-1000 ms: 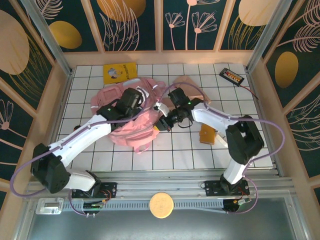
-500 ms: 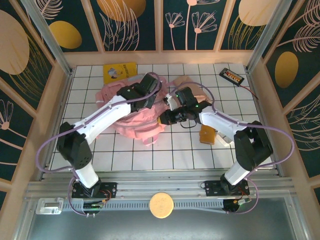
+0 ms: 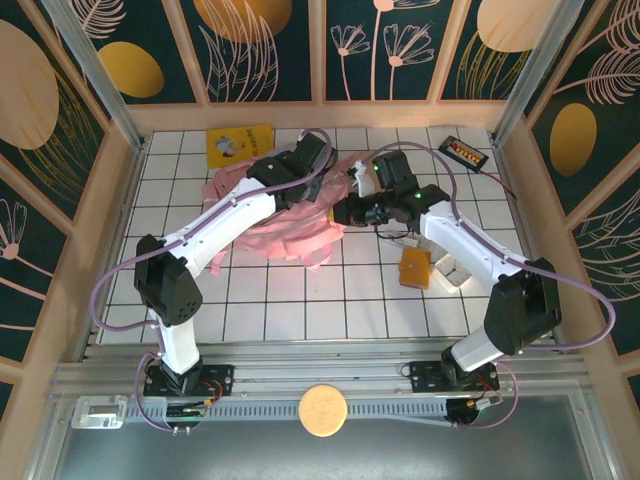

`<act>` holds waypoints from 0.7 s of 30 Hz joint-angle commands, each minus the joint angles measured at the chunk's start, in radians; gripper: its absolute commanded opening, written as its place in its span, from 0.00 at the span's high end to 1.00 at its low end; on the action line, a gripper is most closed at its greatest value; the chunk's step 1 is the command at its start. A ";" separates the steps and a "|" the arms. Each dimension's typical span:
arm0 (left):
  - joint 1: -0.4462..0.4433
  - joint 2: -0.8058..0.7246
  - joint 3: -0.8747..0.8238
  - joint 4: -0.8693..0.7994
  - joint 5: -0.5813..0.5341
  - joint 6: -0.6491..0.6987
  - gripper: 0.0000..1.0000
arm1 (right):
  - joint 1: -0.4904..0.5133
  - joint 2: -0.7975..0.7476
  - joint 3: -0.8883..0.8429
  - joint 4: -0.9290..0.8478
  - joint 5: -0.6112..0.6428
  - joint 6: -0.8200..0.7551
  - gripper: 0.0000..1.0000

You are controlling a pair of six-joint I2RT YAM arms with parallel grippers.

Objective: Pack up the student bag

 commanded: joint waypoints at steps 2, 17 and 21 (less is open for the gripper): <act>-0.016 -0.029 -0.023 0.088 0.000 -0.019 1.00 | -0.011 0.050 0.082 -0.066 -0.162 -0.021 1.00; -0.012 0.002 0.027 0.088 0.037 -0.070 1.00 | 0.217 0.102 0.018 0.210 -0.199 0.187 0.85; -0.006 -0.112 -0.131 0.218 0.090 0.022 1.00 | 0.155 0.016 -0.083 0.308 -0.173 0.246 0.52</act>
